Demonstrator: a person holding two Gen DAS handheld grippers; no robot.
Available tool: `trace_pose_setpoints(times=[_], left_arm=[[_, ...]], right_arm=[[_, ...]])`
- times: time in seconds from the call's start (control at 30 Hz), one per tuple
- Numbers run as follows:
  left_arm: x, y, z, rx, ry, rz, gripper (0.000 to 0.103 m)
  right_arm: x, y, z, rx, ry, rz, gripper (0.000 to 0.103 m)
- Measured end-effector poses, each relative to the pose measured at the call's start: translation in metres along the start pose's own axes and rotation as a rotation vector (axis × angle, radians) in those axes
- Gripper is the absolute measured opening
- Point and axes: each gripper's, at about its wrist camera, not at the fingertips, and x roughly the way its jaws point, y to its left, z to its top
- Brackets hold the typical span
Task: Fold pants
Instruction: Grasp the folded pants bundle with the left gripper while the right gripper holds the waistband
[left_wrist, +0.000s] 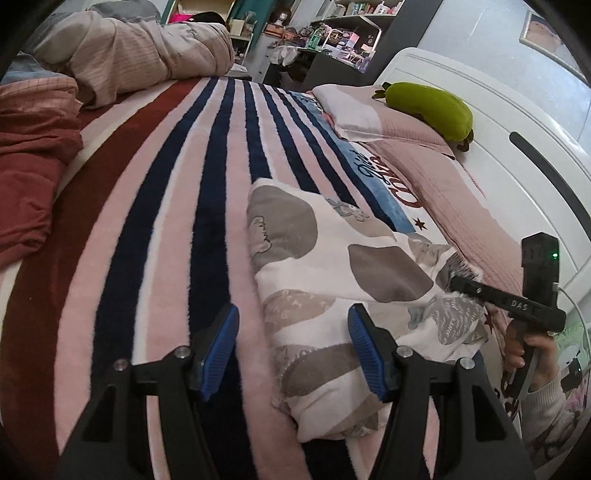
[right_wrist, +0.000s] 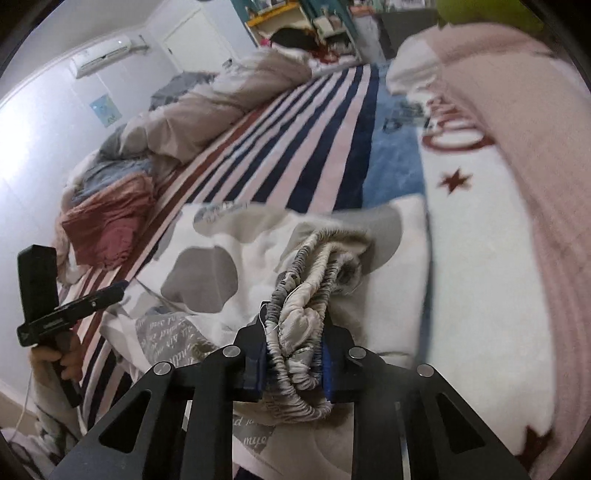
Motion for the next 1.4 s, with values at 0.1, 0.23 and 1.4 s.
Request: trace_pose_setpoints(times=[0.1,0.23,1.4], left_arm=[[0.0,-0.008,0.003,0.021,0.003,-0.015,0.057],[0.008,-0.022,0.004,0.061,0.031,-0.013,0.057],[0.046,0.0,0.03,-0.05,0.117,-0.185,0.011]], right_arm=[[-0.02,0.001,0.004,-0.008,-0.053,-0.013,0.016],[-0.039,0.0,0.003,-0.041,-0.083,-0.083,0.016],[0.01,-0.045,-0.001,0.086,0.04,0.052,0.018]])
